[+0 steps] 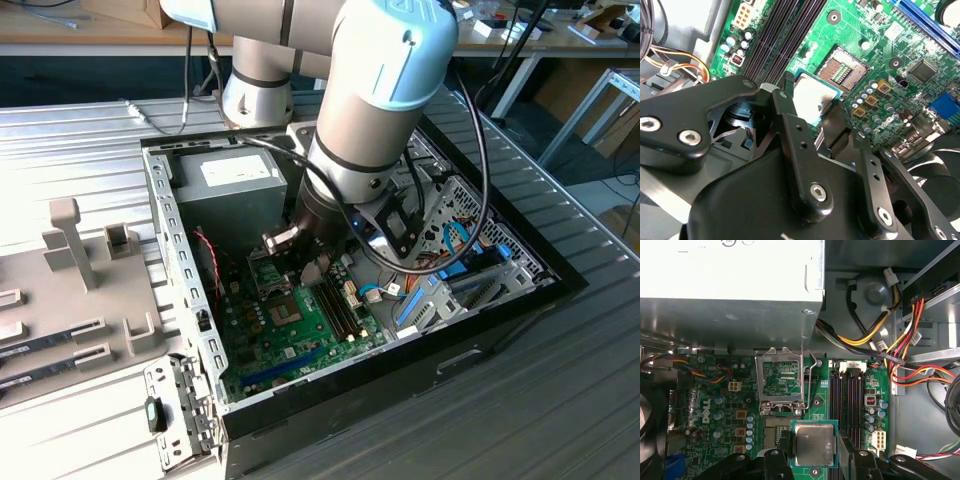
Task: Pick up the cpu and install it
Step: 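Place the cpu into insertion slot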
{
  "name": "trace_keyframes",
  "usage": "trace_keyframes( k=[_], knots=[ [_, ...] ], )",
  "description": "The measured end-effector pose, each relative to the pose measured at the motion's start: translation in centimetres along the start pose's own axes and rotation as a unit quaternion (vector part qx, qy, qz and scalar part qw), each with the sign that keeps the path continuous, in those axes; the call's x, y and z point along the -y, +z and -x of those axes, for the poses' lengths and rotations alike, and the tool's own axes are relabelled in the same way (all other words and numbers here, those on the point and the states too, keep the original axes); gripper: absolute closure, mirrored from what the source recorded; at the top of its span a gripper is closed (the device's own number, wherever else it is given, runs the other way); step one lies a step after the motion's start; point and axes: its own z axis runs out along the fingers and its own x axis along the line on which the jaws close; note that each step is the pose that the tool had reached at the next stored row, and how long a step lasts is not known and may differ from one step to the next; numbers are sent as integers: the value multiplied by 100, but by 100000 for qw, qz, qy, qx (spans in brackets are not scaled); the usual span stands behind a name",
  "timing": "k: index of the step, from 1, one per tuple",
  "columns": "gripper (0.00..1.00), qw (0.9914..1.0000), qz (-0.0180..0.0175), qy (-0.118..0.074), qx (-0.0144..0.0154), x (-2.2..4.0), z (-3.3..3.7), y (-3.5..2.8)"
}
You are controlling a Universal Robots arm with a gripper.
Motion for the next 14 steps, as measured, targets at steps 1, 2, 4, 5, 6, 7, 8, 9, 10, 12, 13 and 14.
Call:
trace_keyframes(
  k=[1,2,4,5,6,7,8,9,10,12,13,14],
  knots=[
    [53,100000,0,-2,0,0,0,3],
    [53,100000,0,-1,-1,1,0,6],
    [53,100000,8,0,4,1,0,17],
    [53,100000,3,-1,2,2,0,22],
    [53,100000,1,-2,2,2,0,27],
    [53,100000,5,-3,1,2,-1,32],
    [53,100000,4,-1,2,3,-1,40],
    [53,100000,0,-3,0,4,-1,47],
    [53,100000,2,-1,0,4,-1,55],
    [53,100000,0,-1,-1,5,-1,62],
    [53,100000,1,-3,0,5,-1,70],
    [53,100000,4,-2,1,6,-2,77]
  ],
)
